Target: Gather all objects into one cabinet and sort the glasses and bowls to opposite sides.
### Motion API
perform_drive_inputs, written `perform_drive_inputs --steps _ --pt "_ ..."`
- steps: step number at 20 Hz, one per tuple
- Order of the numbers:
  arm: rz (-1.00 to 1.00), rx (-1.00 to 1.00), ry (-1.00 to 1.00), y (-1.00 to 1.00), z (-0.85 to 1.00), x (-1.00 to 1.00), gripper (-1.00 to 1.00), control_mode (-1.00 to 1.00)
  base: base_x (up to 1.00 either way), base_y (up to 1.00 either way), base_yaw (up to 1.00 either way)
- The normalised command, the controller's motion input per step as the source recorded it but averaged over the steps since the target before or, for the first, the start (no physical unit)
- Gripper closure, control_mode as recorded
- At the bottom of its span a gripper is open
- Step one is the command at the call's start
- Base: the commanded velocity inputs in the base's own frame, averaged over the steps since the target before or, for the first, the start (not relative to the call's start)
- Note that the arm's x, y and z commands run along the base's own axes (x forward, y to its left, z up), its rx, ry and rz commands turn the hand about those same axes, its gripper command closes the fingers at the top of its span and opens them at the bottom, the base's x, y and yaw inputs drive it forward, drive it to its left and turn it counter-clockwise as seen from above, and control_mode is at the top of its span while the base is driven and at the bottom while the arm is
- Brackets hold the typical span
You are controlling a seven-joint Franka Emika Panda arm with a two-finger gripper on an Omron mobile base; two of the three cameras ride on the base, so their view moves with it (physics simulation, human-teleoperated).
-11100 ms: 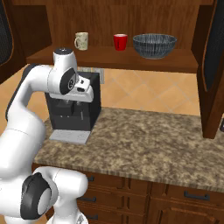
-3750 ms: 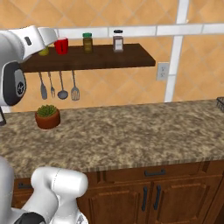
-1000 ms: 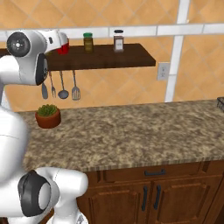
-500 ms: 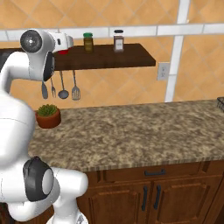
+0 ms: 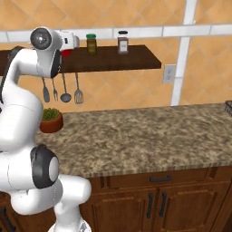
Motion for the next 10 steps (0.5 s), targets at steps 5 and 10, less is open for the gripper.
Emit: perform_drive_inputs --steps 5,10 --pt "0.00 0.00 0.02 0.19 -0.07 0.43 -1.00 -1.00 0.00 0.00 0.00" --pt "0.00 0.00 0.00 0.00 -0.07 0.24 -1.00 -1.00 0.00 0.00 0.00"
